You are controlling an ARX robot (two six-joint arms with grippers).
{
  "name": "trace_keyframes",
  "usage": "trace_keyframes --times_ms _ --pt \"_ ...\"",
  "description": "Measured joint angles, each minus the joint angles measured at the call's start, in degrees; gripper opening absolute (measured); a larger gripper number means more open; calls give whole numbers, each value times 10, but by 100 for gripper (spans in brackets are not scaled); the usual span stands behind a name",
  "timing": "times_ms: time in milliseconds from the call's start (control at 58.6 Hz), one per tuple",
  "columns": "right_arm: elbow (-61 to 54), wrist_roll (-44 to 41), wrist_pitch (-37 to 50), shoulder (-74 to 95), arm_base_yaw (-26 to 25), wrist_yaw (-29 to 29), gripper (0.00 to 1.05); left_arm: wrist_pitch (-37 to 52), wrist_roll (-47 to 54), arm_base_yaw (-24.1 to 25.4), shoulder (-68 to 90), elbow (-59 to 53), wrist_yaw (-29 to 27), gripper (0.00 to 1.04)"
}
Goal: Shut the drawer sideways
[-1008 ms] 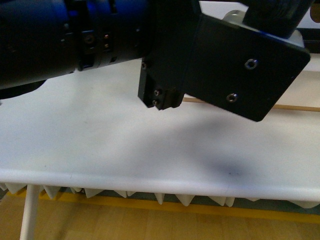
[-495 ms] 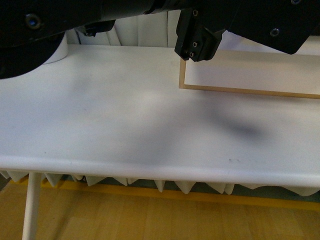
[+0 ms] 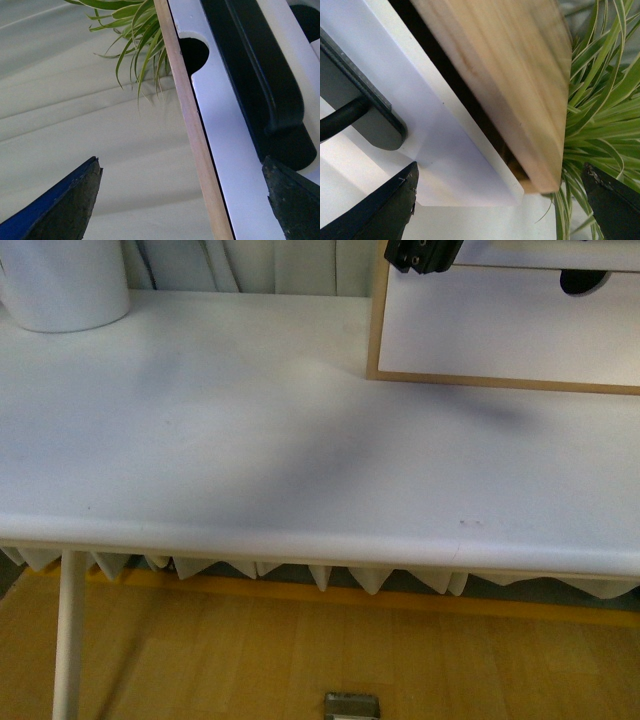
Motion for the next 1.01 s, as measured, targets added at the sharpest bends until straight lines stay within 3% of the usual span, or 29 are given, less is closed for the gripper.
trace_keyframes --times_ms 461,1008 --pt "31 36 49 51 4 -2 95 -12 -8 1 82 116 -16 98" --pt "-93 120 -6 -152 -18 -38 95 97 -62 32 -85 -146 -38 98"
